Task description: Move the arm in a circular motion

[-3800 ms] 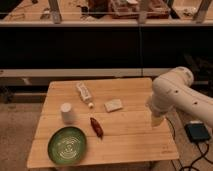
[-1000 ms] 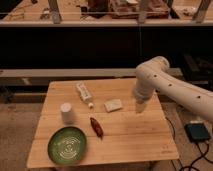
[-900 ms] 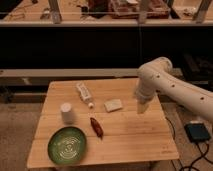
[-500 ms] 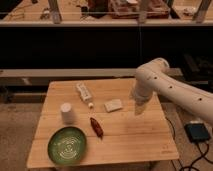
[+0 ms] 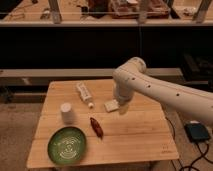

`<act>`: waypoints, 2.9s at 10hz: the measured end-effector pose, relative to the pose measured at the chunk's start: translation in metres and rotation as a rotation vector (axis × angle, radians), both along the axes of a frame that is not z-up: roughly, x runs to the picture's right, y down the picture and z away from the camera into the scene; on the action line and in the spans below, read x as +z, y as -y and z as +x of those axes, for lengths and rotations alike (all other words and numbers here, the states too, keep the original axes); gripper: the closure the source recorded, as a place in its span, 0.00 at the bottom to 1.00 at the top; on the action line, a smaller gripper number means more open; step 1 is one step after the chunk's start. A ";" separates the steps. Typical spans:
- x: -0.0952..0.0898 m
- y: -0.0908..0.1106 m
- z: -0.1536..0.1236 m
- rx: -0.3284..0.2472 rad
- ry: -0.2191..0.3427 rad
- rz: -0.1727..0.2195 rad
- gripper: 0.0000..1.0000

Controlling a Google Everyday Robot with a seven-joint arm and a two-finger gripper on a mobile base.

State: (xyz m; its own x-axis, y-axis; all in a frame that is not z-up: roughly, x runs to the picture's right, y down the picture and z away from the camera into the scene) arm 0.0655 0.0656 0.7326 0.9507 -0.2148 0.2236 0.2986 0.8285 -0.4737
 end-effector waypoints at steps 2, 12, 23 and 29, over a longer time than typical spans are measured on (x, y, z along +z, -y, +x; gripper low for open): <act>0.018 0.020 -0.016 -0.014 0.012 0.003 0.41; 0.039 0.023 0.061 0.090 -0.072 -0.066 0.41; -0.002 -0.023 0.064 0.055 -0.021 -0.077 0.41; 0.019 0.003 -0.022 -0.012 0.017 -0.051 0.41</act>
State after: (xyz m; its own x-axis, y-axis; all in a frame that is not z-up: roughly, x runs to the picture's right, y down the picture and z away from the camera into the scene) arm 0.0430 0.0623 0.7520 0.9441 -0.2142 0.2506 0.3168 0.7998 -0.5099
